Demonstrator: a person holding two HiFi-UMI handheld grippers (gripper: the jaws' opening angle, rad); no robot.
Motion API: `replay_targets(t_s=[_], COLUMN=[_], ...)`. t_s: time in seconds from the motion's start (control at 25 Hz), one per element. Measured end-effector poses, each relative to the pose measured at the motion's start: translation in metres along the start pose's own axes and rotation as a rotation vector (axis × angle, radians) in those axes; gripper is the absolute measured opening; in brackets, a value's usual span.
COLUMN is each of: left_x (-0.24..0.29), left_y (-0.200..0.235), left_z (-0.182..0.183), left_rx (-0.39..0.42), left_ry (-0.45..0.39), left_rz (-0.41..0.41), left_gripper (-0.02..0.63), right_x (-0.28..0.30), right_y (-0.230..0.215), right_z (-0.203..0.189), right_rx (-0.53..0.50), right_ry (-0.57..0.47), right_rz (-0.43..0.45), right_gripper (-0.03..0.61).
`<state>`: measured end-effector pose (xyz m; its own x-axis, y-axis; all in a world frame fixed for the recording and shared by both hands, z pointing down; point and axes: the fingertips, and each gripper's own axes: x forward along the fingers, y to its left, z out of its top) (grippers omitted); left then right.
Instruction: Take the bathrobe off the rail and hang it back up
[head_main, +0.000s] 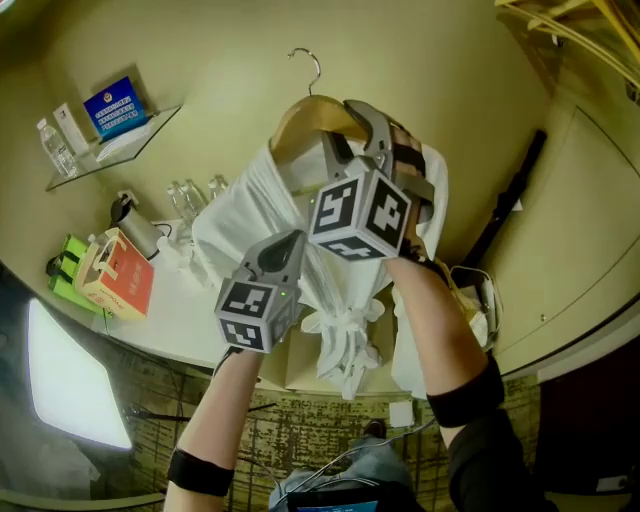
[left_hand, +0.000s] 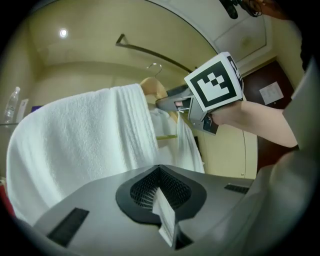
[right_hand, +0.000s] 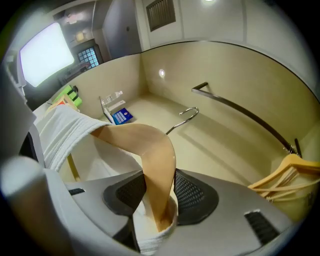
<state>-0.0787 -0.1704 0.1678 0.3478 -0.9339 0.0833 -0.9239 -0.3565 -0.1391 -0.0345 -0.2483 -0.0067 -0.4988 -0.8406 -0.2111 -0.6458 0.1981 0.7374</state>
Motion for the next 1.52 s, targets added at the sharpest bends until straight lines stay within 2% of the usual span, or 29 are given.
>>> replay_targets(t_s=[0.36,0.52,0.8,1.08,1.52], left_x=[-0.033,-0.042,-0.045,-0.041,-0.038], left_y=[-0.016,-0.011,-0.010,-0.020,-0.010], left_z=[-0.119,-0.169,-0.246,-0.321,-0.471], left_rx=[-0.061,-0.107,-0.176,-0.217,-0.243], left_ry=[0.109,0.145,0.182,0.214,0.244], left_rz=[-0.108,-0.095,-0.093,-0.110,-0.055], left_gripper=[0.000,0.000,0.000,0.000,0.000], right_x=[-0.029,-0.046,-0.073,-0.129,-0.144], right_y=[0.156,0.213,0.287,0.389,0.555], right_z=[-0.135,-0.179,-0.243,-0.346,-0.459], right_rx=[0.037,0.041,0.009,-0.027,-0.060], right_ry=[0.238,0.292,0.346,0.473,0.453], right_rz=[0.115,0.159,0.228,0.353,0.491], right_gripper=[0.189,0.186,0.183,0.181,0.176])
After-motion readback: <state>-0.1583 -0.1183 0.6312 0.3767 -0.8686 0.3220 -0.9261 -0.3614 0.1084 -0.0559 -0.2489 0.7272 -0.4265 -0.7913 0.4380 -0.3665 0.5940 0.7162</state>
